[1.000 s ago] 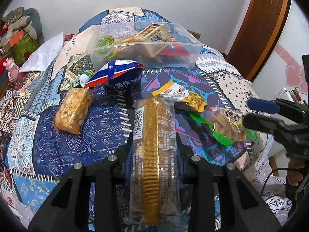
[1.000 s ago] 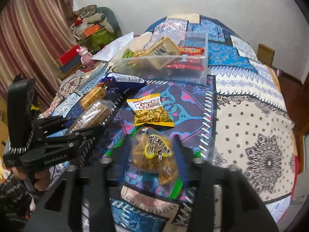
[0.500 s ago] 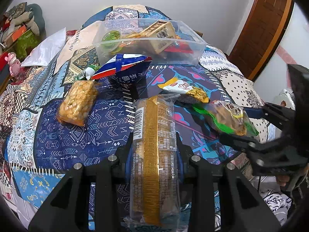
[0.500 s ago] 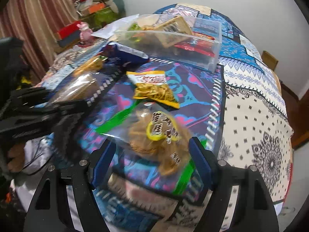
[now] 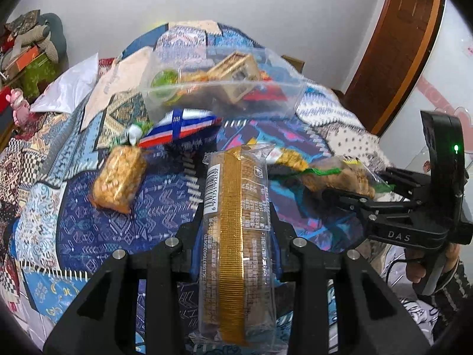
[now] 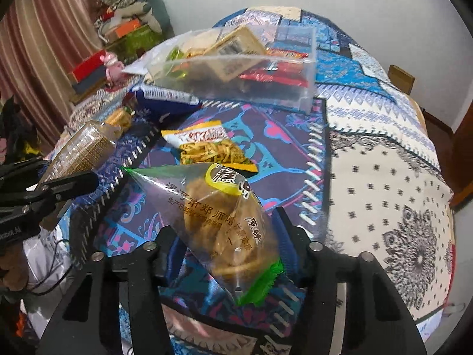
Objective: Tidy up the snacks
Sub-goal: 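Lift the cookie bag and biscuit pack and carry both over the clear box, then lower both snacks into the clear box and open both tools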
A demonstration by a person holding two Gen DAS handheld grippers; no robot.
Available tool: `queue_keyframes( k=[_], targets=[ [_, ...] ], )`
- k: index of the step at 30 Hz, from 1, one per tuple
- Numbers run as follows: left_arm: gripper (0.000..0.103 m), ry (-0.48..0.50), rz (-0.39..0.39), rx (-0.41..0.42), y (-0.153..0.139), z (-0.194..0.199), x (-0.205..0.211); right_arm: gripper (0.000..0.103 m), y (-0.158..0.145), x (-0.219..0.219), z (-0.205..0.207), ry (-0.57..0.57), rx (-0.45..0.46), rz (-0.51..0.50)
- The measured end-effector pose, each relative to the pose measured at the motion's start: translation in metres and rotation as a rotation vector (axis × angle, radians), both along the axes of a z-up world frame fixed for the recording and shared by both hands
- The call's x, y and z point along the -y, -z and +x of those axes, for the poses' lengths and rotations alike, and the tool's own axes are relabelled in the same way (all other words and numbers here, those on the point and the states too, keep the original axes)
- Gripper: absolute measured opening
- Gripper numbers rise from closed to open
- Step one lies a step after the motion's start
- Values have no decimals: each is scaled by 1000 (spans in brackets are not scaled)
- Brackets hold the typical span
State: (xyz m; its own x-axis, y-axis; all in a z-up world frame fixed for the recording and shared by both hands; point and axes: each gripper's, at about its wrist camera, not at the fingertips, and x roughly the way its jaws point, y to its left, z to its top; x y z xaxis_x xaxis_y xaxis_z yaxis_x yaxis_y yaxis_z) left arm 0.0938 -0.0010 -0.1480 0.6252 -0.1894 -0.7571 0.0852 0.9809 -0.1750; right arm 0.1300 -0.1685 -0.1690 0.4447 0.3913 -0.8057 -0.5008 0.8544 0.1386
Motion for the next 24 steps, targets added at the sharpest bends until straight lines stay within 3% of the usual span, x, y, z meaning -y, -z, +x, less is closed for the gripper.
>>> queue_keyframes(
  k=[13, 24],
  targets=[
    [36, -19, -2, 110, -49, 27, -5, 50, -57, 26, 12, 82, 119, 137],
    [36, -100, 1, 124, -61, 98, -36, 50, -83, 13, 72, 114, 165, 209]
  ],
)
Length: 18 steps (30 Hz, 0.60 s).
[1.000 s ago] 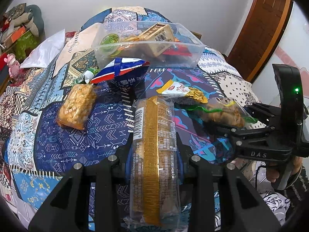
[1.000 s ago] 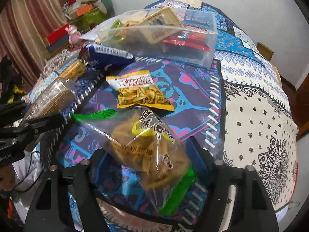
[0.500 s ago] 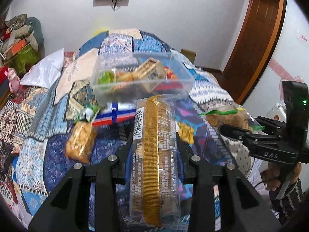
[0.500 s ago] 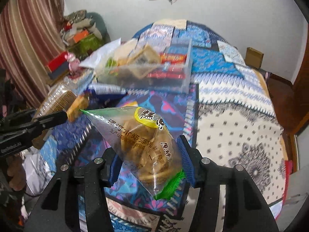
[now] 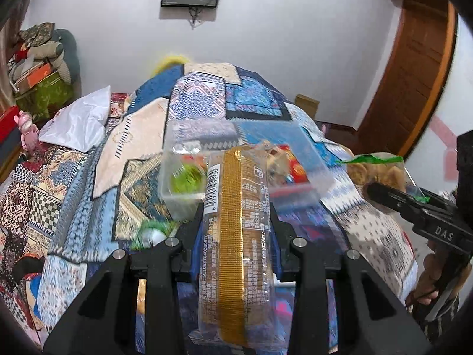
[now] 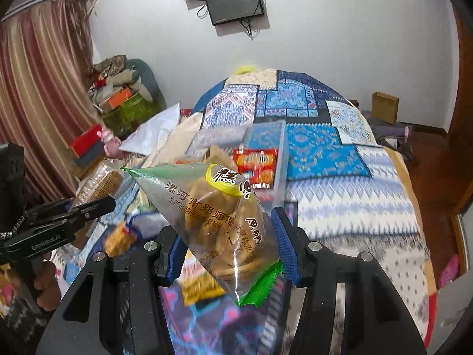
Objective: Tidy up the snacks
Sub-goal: 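Lower both snacks into the clear box and open both tools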
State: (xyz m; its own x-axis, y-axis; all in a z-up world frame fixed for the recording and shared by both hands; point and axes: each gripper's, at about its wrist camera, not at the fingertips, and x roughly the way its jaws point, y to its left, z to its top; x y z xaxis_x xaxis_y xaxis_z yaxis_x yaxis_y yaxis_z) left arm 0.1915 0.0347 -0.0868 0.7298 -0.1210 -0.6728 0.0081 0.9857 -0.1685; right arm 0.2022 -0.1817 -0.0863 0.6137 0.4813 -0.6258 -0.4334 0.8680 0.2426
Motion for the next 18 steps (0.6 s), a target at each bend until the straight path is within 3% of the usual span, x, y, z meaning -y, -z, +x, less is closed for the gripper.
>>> queue_keyframes(
  k=[18],
  targets=[
    [36, -25, 45, -55, 23, 125, -3, 50, 13, -47, 101, 19, -56, -13]
  ],
)
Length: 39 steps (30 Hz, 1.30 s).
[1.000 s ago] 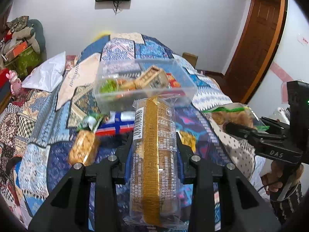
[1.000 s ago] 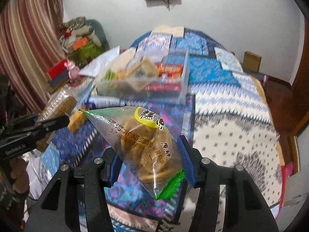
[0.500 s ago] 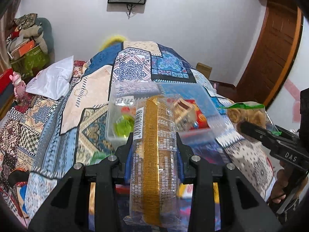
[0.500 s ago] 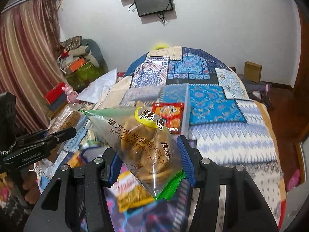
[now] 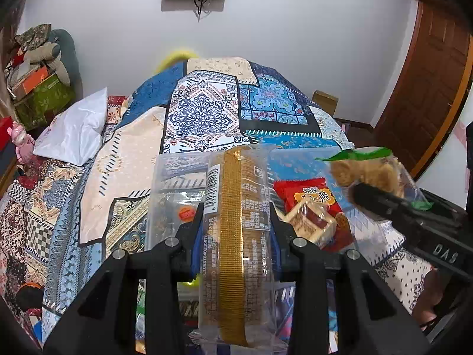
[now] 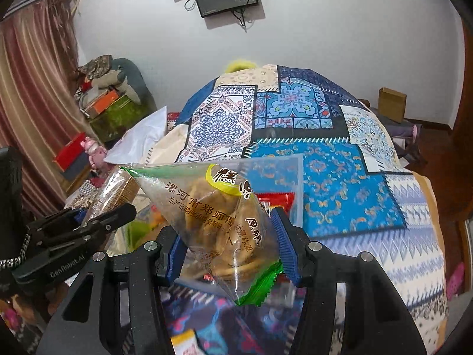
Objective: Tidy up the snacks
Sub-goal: 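Lower both snacks into the clear box and open both tools, then grasp the yellow Kakabi bag with the right tool while the left tool grasps the blue-and-white bag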
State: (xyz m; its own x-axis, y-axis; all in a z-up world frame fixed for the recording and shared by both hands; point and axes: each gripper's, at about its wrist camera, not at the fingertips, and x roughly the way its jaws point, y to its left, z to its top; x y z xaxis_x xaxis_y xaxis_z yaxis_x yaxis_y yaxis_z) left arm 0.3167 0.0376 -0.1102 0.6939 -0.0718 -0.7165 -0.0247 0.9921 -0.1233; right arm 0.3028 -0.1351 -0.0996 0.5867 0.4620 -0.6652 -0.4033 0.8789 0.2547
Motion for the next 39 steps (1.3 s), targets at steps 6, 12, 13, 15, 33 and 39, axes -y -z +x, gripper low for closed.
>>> queue_keyframes(
  k=[6, 12, 13, 15, 33, 39],
  targets=[
    [41, 3, 22, -45, 8, 13, 2, 61, 16, -12, 17, 15, -57, -39],
    [70, 3, 37, 40, -13, -11, 1, 67, 19, -4, 12, 5, -105, -20],
    [70, 5, 45, 44, -16, -14, 1, 67, 16, -1, 7, 0, -99, -14],
    [70, 9, 46, 53, -22, -24, 0, 68, 9, 4, -3, -11, -83, -10],
    [70, 13, 39, -108, 16, -127, -15, 76, 10, 2, -110, -186, -8, -142],
    [71, 19, 17, -135, 28, -135, -15, 76, 48, -15, -119, -238, -86, -169]
  ],
)
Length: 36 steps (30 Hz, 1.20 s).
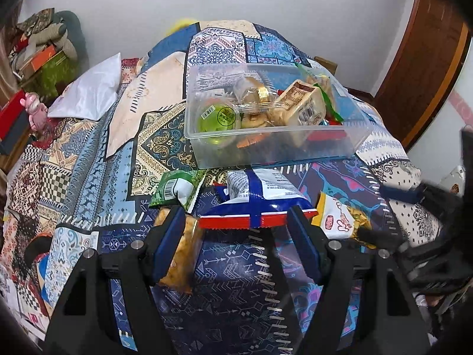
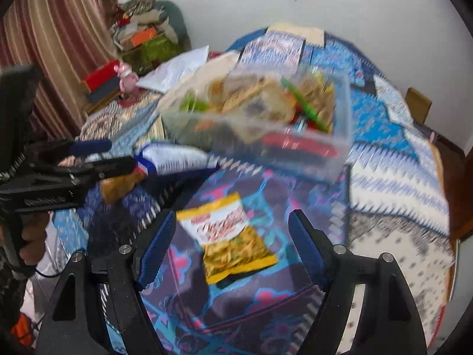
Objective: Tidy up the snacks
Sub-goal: 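Grasp the yellow Kakabi bag with the right tool while the left tool grasps the blue-and-white bag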
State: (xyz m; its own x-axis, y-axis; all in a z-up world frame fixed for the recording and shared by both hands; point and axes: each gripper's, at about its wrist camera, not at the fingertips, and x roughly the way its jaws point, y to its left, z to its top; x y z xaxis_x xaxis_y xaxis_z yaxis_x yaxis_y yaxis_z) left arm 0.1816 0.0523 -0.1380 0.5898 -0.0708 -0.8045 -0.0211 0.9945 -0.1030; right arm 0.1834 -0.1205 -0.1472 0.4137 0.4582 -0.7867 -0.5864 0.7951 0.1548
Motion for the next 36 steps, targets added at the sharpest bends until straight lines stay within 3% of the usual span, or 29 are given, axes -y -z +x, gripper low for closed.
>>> queue_keyframes(
  k=[4, 6, 7, 12, 15, 17, 20, 22, 25, 30, 36],
  targets=[
    [71, 29, -23, 20, -7, 8, 6, 76, 25, -5, -2, -18, -61, -9],
    [76, 34, -21, 15, -6, 18, 10, 76, 34, -9, -1, -26, -79, -24],
    [80, 31, -18, 15, -4, 24, 11, 76, 38, -10, 0, -25, -78, -35],
    [81, 30, -25, -43, 20, 49, 13, 75, 47, -9, 4, -11, -82, -32],
    [81, 51, -82, -93, 35, 52, 14, 60, 46, -6, 5, -4, -58, -45],
    [81, 54, -76, -96, 41, 50, 17, 52, 45, -3, 6, 2, -49, -47],
    [81, 59, -29, -93, 48, 45, 23, 49, 42, 4, 8, 8, -54, -16],
    [81, 52, -37, -111, 55, 45, 22, 49, 41, 7, 6, 30, -38, -14],
    [70, 33, -44, -141, 67, 46, 21, 48, 38, 11, 2, 52, -19, -16],
    [65, 40, -14, -98, 62, 41, 27, 48, 27, 21, 0, 88, 4, 3],
    [64, 44, -8, 2, 29, 22, 29, 48, 6, 31, 4, 130, 46, 45]
  ],
)
